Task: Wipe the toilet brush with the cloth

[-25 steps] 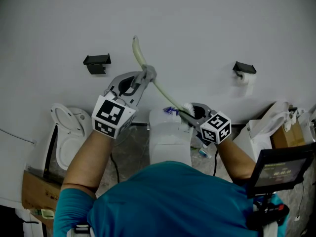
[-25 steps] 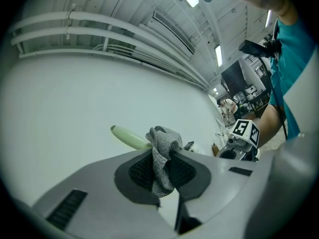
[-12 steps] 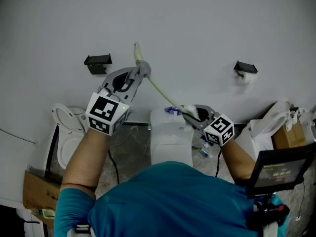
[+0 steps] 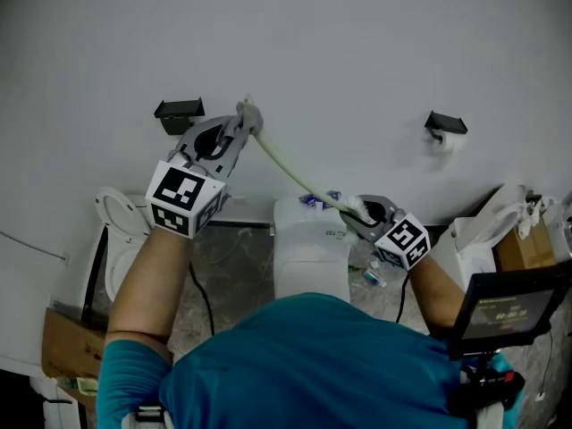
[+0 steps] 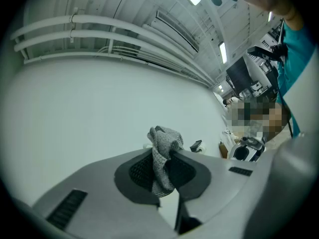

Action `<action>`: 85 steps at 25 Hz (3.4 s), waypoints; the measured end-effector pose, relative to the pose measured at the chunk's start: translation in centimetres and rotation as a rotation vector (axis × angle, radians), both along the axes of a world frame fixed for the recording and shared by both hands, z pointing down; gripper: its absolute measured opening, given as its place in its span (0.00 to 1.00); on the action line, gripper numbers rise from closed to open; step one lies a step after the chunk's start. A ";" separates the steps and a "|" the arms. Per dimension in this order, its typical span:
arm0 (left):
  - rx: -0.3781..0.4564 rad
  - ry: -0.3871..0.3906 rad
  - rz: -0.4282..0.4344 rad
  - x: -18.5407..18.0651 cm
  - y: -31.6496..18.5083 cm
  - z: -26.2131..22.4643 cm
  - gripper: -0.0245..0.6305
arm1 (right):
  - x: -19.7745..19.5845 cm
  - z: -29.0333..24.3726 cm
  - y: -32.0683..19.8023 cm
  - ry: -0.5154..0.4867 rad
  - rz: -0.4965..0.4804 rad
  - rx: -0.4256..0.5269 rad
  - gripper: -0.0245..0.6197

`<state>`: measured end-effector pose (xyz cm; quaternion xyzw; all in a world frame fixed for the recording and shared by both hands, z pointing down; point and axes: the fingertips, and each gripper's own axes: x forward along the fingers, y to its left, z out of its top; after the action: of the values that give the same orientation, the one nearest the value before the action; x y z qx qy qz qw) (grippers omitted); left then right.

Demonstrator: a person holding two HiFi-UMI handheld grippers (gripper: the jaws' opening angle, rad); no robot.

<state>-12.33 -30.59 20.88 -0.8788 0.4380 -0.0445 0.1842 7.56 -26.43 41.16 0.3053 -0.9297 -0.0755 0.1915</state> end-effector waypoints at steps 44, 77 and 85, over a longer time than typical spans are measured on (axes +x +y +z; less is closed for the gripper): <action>-0.159 -0.419 0.021 14.1 -0.2 16.3 0.10 | -5.3 -1.4 -6.5 0.336 0.262 0.080 0.26; -0.176 -0.410 -0.073 9.0 -1.3 15.9 0.10 | -4.3 -2.8 -6.3 0.381 0.277 0.223 0.26; -0.188 -0.399 -0.110 7.0 -1.9 15.5 0.10 | -4.0 -2.8 -6.0 0.384 0.271 0.239 0.26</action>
<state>-5.34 -32.47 36.38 -0.8406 0.4342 -0.2680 0.1818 3.60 -32.43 38.35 0.4274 -0.8114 -0.2151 0.3356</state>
